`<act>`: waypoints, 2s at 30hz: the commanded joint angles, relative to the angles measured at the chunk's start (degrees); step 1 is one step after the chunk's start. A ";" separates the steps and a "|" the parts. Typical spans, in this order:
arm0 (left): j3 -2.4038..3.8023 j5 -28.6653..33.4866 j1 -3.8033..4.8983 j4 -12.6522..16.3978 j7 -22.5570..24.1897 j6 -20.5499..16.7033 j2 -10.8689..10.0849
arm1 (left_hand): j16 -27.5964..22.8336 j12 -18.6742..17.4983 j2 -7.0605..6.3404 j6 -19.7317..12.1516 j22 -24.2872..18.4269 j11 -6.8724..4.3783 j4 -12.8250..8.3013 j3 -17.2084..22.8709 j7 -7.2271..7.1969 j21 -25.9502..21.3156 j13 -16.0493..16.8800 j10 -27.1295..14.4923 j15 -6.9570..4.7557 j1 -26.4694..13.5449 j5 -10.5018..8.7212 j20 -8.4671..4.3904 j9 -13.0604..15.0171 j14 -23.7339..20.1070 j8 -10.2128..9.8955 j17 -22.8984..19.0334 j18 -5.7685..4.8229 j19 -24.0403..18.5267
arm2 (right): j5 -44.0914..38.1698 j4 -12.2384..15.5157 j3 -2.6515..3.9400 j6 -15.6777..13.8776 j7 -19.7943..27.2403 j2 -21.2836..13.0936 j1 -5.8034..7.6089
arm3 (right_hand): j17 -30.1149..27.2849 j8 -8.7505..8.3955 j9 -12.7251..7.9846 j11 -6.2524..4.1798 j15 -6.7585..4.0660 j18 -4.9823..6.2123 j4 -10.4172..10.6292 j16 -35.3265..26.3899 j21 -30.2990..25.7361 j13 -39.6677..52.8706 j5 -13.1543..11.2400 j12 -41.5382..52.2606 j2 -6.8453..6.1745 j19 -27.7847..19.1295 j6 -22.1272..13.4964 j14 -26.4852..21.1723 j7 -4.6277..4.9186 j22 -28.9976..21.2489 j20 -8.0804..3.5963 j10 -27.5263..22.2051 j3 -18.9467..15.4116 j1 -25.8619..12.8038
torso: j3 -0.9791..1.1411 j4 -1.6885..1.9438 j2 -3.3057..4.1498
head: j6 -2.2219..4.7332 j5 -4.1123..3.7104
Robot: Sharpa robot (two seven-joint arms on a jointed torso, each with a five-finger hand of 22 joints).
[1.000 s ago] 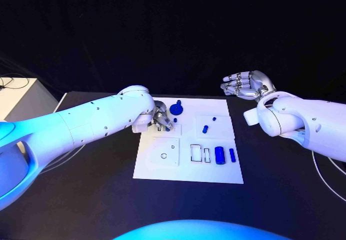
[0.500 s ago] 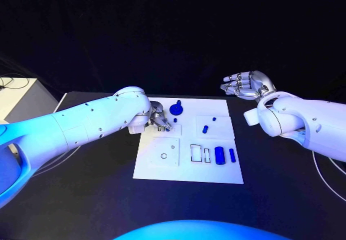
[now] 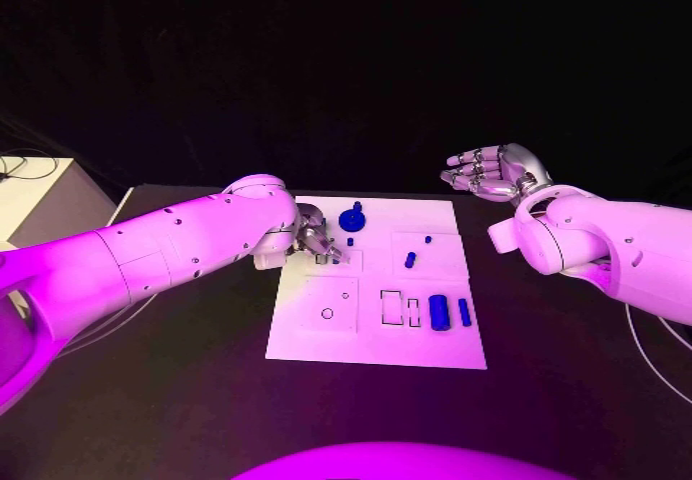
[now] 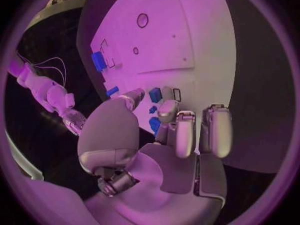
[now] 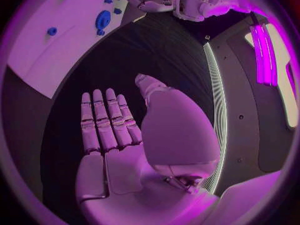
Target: Assemble the parts on the task board
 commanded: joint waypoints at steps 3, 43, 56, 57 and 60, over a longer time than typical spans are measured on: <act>1.14 2.17 -0.02 1.60 0.22 -0.21 -0.76 | 0.19 0.03 -0.05 0.38 1.70 0.26 0.23 -0.48 -0.06 -0.37 -0.06 -0.32 -0.10 0.60 -0.38 -0.07 0.09 6.06 -0.34 15.09 -0.51 0.34 | -0.87 0.01 0.03 0.77 0.23 -0.03 -0.02 | -0.16 -0.25 -0.06 0.41 0.27 -0.38 -0.01 0.00 -0.23 -0.05 0.31 -0.29 0.67 -0.72 0.46 -0.35 3.34 -0.18 0.03 -0.01 -0.29 0.04 | -0.04 0.02 0.00 | 0.21 0.02; 10.19 1.30 1.29 -14.84 1.42 -2.97 3.53 | -1.01 -3.46 2.48 -4.23 -1.96 2.48 0.25 1.81 2.57 -2.33 -5.91 -5.28 1.81 8.56 0.73 1.50 -2.71 5.11 -5.95 12.86 0.31 -2.32 | -0.88 0.32 0.08 1.23 0.27 -0.64 -0.02 | -0.48 -0.43 -0.14 0.30 0.09 -0.35 -0.11 0.51 -0.17 -0.02 0.69 -0.22 1.02 -2.24 0.87 0.80 3.25 -0.68 0.01 0.26 -0.55 0.40 | -0.06 -0.54 1.13 | 2.97 0.82; 9.50 1.19 1.29 -18.90 1.43 -1.09 6.02 | -1.05 -3.58 2.42 -4.08 -2.01 2.60 0.39 1.83 2.69 -2.35 -6.14 -5.46 1.92 8.40 0.63 1.59 -2.82 5.08 -6.06 12.79 0.32 -2.35 | -0.81 0.41 0.17 1.82 0.04 -0.56 0.01 | -0.56 -0.47 -0.15 0.29 0.09 -0.33 -0.09 0.45 -0.17 -0.03 0.91 -0.23 1.07 -2.43 0.91 0.77 3.23 -0.73 0.02 0.28 -0.56 0.38 | -0.07 -0.75 1.53 | 2.91 0.58; 9.42 1.31 1.29 -19.07 1.44 -0.97 6.17 | -1.06 -3.62 2.41 -4.04 -1.98 2.65 0.48 1.80 2.74 -2.34 -6.22 -5.52 1.97 8.22 0.60 1.63 -2.87 5.07 -6.12 12.77 0.31 -2.33 | -0.79 0.40 0.17 1.86 0.02 -0.52 0.01 | -0.56 -0.47 -0.15 0.29 0.09 -0.33 -0.09 0.45 -0.17 -0.03 0.91 -0.23 1.07 -2.43 0.91 0.77 3.23 -0.73 0.02 0.28 -0.56 0.38 | -0.06 -0.80 1.59 | 2.97 0.62; 9.12 1.69 1.29 -19.47 1.49 -0.69 6.57 | -1.04 -3.61 2.37 -3.98 -1.97 2.73 0.56 1.71 2.81 -2.33 -6.25 -5.57 2.05 7.86 0.51 1.70 -2.95 5.08 -6.24 12.80 0.31 -2.33 | -0.77 0.39 0.18 1.92 0.01 -0.42 0.03 | -0.58 -0.48 -0.16 0.29 0.10 -0.33 -0.08 0.42 -0.17 -0.03 0.94 -0.23 1.07 -2.54 0.91 0.75 3.23 -0.74 0.03 0.28 -0.57 0.37 | -0.07 -0.89 1.69 | 3.02 0.72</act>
